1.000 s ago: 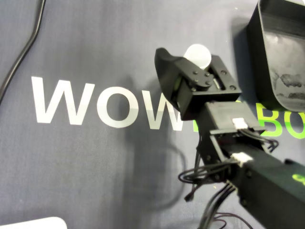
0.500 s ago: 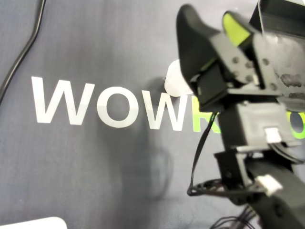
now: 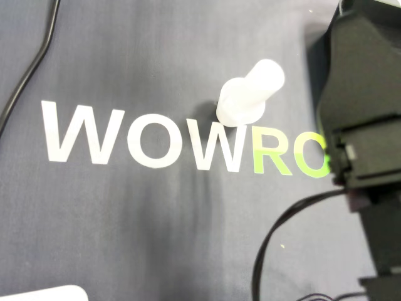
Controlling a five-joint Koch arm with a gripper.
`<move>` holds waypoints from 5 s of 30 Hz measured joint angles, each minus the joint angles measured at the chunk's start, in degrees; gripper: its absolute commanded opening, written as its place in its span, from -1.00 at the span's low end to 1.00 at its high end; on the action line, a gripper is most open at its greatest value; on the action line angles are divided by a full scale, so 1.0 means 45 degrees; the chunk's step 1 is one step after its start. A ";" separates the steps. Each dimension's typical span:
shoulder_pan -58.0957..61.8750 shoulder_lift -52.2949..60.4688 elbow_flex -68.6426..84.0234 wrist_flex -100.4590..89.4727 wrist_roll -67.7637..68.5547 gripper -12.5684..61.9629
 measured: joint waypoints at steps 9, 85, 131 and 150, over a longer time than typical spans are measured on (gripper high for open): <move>0.0430 0.0000 0.1191 0.0137 0.3965 0.13; 0.0332 0.0000 0.5977 -0.0293 0.6133 0.25; 0.0332 0.0000 0.5977 -0.0293 0.6113 0.25; 0.0332 0.0000 0.5977 -0.0293 0.6133 0.25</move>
